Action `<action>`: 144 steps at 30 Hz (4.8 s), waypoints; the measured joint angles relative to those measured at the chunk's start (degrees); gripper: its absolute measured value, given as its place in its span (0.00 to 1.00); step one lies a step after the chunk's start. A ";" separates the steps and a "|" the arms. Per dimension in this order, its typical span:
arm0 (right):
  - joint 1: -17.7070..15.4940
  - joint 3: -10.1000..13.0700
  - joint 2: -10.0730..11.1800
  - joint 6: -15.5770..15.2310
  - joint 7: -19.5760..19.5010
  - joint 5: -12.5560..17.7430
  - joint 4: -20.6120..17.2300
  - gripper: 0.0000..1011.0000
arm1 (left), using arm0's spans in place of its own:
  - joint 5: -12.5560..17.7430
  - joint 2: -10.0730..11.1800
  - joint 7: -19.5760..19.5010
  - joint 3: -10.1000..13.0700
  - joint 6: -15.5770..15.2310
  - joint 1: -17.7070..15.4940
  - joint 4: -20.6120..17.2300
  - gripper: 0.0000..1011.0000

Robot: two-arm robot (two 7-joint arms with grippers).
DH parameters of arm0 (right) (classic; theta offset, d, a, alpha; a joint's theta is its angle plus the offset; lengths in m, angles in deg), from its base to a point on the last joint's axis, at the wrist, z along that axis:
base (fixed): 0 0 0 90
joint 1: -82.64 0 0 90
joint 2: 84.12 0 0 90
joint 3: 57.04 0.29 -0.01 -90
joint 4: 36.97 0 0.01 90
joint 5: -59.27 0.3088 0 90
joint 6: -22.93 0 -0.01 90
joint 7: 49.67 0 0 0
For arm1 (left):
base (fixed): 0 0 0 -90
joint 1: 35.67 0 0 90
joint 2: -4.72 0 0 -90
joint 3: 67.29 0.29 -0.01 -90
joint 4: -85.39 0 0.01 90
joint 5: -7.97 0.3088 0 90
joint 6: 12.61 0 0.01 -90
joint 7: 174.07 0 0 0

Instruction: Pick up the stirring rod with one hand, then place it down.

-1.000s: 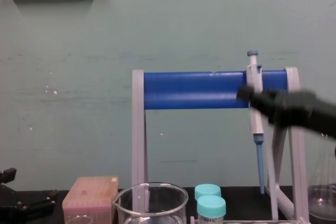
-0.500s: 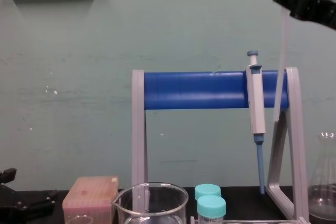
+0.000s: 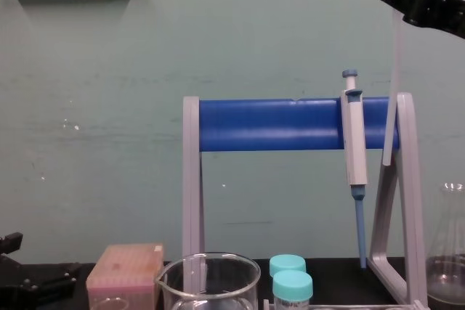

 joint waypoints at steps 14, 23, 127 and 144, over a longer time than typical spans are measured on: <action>0.64 -0.56 -0.41 -0.07 0.28 -0.45 1.50 0.07 | 0.00 0.00 0.00 0.00 0.00 0.00 0.00 0.99; 0.85 -0.71 -0.46 -0.12 0.52 -0.49 1.99 0.07 | 0.00 0.00 0.00 0.00 0.00 0.00 0.00 0.99; -1.61 -8.84 -0.96 1.64 10.19 1.97 16.79 0.07 | 0.00 0.00 0.00 0.00 0.00 0.00 0.00 0.99; -1.44 -9.53 -1.96 2.13 9.69 -0.80 20.39 0.07 | 0.00 0.00 0.00 0.00 0.00 0.00 0.00 0.99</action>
